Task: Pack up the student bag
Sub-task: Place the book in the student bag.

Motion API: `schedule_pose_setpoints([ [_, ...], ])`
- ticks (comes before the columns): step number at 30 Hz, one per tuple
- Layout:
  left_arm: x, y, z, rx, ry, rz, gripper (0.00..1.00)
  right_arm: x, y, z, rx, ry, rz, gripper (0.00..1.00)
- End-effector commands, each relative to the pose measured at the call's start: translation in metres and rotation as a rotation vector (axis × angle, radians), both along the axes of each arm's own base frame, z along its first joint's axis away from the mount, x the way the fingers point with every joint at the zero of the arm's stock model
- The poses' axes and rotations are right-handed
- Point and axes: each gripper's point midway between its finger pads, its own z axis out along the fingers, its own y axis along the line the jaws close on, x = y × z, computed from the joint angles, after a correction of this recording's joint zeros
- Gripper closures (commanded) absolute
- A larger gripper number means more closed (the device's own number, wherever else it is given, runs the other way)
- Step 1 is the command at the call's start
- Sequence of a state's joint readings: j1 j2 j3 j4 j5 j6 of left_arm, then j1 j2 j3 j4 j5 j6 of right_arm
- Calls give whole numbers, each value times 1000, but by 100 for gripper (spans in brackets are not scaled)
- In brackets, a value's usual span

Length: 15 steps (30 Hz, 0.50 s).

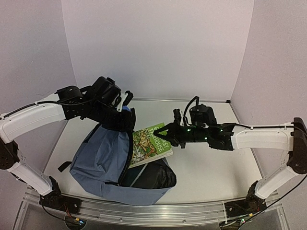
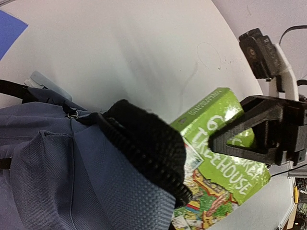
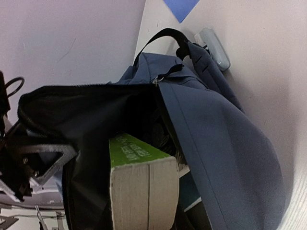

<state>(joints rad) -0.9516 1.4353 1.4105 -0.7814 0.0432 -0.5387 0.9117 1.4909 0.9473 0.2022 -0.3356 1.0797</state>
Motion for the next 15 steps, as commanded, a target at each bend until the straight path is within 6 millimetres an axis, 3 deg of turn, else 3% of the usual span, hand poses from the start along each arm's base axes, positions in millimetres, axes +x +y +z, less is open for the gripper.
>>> schedule_pose_setpoints([
  [1, 4, -15, 50, -163, -112, -44, 100, 31, 18, 59, 276, -70, -216, 100],
  [5, 5, -18, 51, -170, -116, -50, 100, 38, 36, 44, 262, -72, -309, 100],
  [10, 7, -25, 48, -198, -95, -55, 100, 31, 75, 21, 272, -56, -330, 100],
  [15, 9, -36, 45, -229, -73, -70, 100, 23, 97, 16, 236, -147, -402, 100],
])
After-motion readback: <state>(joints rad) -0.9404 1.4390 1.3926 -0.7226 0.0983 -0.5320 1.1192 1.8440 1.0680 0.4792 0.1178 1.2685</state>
